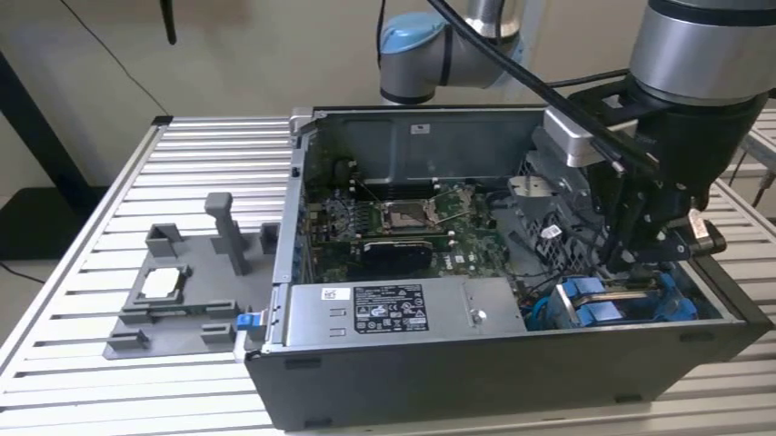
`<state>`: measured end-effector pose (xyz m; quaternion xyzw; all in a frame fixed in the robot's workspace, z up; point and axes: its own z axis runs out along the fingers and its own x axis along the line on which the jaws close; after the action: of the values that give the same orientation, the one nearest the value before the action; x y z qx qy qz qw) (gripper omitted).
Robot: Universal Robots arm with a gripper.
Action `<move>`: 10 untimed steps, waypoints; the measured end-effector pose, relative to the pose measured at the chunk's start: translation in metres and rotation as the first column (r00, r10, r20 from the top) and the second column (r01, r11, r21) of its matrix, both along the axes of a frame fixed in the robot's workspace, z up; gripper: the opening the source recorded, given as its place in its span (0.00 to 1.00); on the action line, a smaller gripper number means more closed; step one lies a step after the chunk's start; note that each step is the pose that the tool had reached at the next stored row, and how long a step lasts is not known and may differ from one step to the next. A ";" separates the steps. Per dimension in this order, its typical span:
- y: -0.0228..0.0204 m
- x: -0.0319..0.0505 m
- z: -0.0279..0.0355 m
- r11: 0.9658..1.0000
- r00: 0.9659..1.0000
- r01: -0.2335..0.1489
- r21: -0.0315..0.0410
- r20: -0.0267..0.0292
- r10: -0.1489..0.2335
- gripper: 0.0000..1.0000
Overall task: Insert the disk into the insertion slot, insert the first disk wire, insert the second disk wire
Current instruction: 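Insert the second disk wire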
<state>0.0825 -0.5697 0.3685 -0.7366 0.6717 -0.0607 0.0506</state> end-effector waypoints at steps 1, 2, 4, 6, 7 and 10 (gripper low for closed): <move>-0.0001 0.0000 -0.0001 1.000 1.000 0.000 0.005 0.000 0.000 0.16; -0.0001 0.0001 -0.0003 1.000 1.000 0.000 0.018 0.000 0.000 0.16; -0.0002 0.0001 -0.0007 0.999 1.000 0.002 0.049 0.000 -0.002 0.16; -0.0005 0.0001 -0.0013 0.997 1.000 0.006 0.077 0.000 -0.006 0.16; -0.0009 0.0001 -0.0015 0.996 1.000 0.007 0.085 0.000 -0.007 0.16; -0.0042 0.0024 -0.0015 0.996 1.000 0.009 0.085 -0.020 -0.007 0.16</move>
<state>0.0849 -0.5739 0.3669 -0.7316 0.6771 -0.0249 0.0752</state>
